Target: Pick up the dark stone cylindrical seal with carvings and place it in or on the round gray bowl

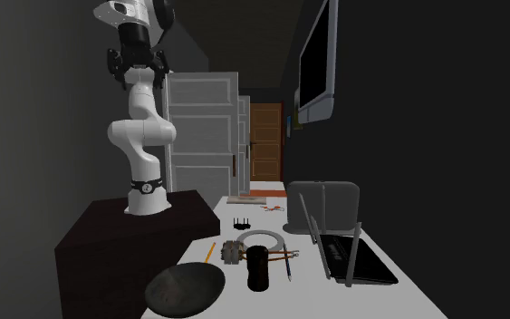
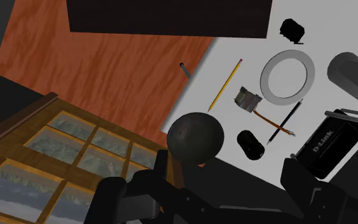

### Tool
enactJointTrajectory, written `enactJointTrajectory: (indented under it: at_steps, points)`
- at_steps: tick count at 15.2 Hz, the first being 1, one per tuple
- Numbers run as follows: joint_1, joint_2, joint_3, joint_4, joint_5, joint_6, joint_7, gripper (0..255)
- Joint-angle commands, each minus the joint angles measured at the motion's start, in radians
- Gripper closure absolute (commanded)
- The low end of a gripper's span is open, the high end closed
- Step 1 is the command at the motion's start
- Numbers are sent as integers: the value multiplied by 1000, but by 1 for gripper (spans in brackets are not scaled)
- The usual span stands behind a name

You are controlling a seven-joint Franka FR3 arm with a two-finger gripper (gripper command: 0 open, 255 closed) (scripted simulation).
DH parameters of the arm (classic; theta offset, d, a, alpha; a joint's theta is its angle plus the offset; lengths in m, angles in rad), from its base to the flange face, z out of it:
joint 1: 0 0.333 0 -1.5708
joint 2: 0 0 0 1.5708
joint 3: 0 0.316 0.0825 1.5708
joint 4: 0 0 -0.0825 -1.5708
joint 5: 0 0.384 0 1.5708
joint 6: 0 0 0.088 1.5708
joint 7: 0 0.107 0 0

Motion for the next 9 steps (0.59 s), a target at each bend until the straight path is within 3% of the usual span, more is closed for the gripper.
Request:
enactJointTrajectory:
  at_steps: [1,9]
  points:
    - [0,0,0,0,0,0,0,0]
    - [25,141,110,-104,42,237,108,0]
